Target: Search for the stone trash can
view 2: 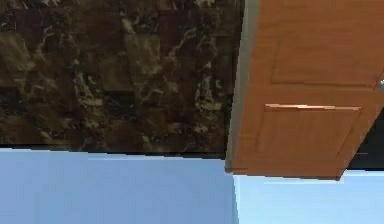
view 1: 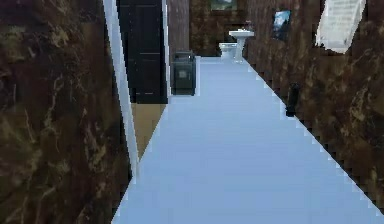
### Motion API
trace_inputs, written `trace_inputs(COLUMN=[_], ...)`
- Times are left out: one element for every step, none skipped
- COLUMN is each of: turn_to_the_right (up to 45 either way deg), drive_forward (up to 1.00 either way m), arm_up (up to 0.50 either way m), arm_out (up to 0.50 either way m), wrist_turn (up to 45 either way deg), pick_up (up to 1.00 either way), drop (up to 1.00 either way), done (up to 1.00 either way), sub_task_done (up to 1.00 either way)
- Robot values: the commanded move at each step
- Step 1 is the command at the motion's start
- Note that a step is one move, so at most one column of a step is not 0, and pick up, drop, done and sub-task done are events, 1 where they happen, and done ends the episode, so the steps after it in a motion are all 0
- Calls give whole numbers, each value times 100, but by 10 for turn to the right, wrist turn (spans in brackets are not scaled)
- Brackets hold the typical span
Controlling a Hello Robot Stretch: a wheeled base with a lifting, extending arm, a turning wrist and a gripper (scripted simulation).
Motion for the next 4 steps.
trace_inputs(turn_to_the_right=[0,0,0,0], drive_forward=[100,100,100,0], arm_up=[0,0,0,0], arm_out=[0,0,0,0], wrist_turn=[0,0,0,0], pick_up=[0,0,0,0], drop=[0,0,0,0], done=[0,0,0,100], sub_task_done=[0,0,0,0])
